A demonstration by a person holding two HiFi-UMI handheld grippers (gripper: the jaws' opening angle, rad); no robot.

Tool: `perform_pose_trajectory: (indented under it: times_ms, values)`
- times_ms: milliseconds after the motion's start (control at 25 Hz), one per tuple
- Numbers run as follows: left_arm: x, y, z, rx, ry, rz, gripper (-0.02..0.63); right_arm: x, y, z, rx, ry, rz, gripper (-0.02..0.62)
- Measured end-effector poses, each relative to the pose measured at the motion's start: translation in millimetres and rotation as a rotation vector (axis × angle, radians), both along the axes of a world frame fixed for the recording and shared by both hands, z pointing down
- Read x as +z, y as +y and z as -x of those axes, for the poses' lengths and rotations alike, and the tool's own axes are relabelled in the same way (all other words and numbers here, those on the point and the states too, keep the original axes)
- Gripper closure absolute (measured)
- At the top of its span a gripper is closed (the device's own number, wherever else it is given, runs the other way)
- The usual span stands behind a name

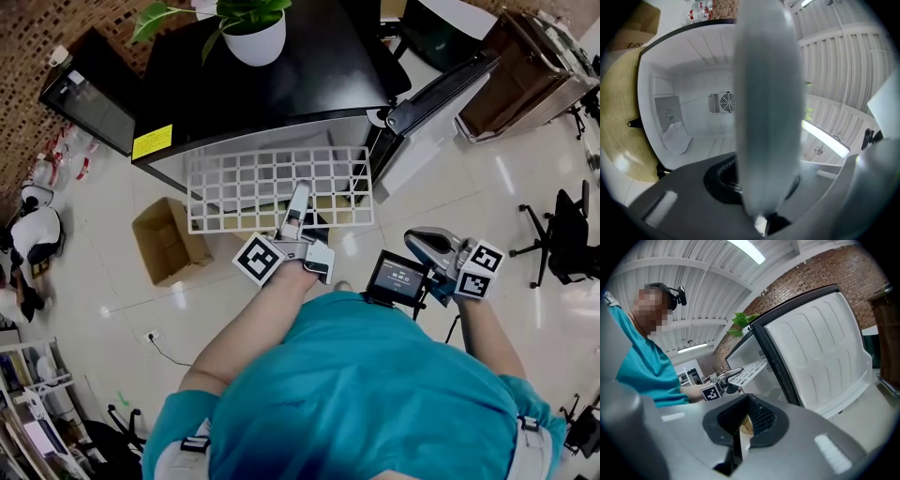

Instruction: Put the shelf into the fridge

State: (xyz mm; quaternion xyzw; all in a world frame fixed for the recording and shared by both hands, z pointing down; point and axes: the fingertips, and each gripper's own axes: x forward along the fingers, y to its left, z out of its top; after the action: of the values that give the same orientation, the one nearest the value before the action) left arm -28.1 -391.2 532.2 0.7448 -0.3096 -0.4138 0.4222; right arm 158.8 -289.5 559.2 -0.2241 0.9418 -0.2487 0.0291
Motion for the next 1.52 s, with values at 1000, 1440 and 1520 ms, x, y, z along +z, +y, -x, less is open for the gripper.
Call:
perform_pose_trajectory:
  times_ms: [1000, 1440, 1520]
  values:
    - [-23, 6, -8, -0.056, 0.012, -0.054, 0.591, 5, 8, -21, 0.027, 0.012, 0.01, 0.594]
    - [-6, 6, -7, -0.131, 0.091, -0.012, 0.589, 17, 13, -39, 0.017, 0.034, 0.025, 0.594]
    - [-9, 6, -7, -0.131, 0.086, -0.013, 0.589, 16, 13, -39, 0.016, 0.033, 0.024, 0.594]
